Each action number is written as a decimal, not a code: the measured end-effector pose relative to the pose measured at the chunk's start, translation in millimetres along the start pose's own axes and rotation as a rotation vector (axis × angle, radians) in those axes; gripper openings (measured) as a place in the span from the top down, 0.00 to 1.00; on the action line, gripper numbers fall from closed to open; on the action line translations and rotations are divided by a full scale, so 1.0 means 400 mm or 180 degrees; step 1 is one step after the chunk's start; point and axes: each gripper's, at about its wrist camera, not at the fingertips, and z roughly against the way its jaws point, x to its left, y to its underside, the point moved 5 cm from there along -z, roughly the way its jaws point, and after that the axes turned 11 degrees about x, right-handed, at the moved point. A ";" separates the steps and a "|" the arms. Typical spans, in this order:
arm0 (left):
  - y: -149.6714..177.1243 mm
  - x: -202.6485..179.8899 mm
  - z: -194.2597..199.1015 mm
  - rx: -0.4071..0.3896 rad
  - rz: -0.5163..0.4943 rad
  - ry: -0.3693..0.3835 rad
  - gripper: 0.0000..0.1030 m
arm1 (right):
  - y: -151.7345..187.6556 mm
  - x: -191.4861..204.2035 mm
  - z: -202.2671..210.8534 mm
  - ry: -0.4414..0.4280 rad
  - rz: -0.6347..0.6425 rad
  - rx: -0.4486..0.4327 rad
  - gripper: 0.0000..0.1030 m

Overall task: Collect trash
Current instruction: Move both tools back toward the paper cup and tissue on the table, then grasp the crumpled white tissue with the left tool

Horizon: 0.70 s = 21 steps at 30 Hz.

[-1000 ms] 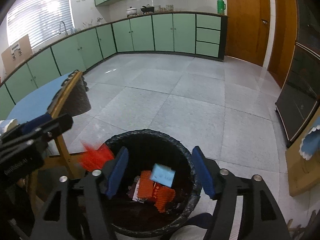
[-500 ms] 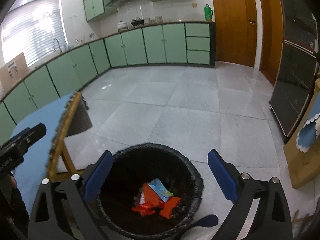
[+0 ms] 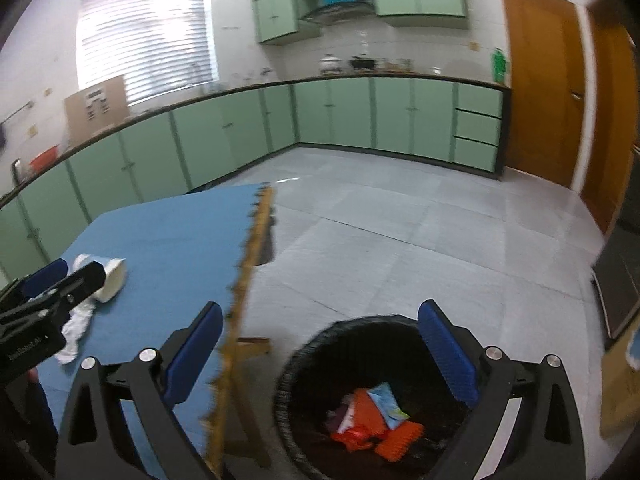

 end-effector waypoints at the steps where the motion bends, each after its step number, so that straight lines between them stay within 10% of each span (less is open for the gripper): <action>1: 0.001 0.023 0.003 0.0004 0.0037 -0.0042 0.19 | -0.003 0.021 -0.005 -0.0033 0.0038 -0.0005 0.07; 21: 0.077 0.282 -0.086 0.0430 0.0532 -0.0533 0.19 | -0.004 0.233 -0.078 -0.0349 0.0265 -0.0002 0.07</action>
